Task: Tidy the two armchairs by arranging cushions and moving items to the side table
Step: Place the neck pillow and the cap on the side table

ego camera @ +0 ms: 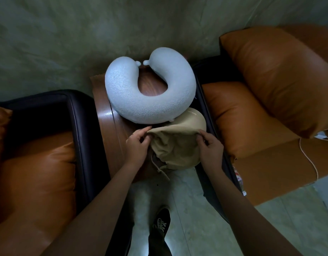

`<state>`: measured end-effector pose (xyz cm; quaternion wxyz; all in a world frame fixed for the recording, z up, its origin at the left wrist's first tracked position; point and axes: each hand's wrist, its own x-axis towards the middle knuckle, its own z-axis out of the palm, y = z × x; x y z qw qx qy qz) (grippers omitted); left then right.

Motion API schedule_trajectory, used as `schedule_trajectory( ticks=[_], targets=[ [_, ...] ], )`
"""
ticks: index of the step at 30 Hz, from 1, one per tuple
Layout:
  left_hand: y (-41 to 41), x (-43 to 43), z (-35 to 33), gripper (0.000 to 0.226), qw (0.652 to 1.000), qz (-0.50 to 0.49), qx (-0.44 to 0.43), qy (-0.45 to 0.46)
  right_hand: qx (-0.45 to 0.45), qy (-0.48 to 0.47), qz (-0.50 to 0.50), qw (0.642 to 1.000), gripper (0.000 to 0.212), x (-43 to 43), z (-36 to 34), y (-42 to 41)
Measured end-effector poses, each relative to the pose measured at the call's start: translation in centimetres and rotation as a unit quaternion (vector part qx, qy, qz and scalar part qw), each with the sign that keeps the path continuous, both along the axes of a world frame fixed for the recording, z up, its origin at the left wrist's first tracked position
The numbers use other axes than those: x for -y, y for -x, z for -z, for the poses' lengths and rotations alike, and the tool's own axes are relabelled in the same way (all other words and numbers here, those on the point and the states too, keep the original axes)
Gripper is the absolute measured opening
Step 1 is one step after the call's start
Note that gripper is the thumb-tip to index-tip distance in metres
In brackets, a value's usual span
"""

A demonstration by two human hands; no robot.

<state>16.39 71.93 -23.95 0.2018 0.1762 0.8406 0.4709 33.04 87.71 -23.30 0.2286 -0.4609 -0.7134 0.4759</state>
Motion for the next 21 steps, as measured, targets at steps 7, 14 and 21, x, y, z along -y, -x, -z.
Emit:
schedule_trajectory(
  ticks=[7, 14, 21],
  targets=[
    [-0.9, 1.1, -0.1, 0.04, 0.999, -0.008, 0.048, -0.006, 0.02, 0.009, -0.045, 0.999, 0.039, 0.7, -0.4, -1.2],
    [-1.9, 6.1, -1.9, 0.047, 0.998, 0.013, 0.056, -0.016, 0.045, -0.059, -0.038, 0.997, 0.051, 4.7, -2.6, -2.9],
    [-4.4, 23.7, -3.6, 0.04, 0.993, -0.05, 0.111, -0.005, 0.033, -0.054, -0.019, 0.998, 0.05, 15.2, -5.1, -3.6]
  ],
)
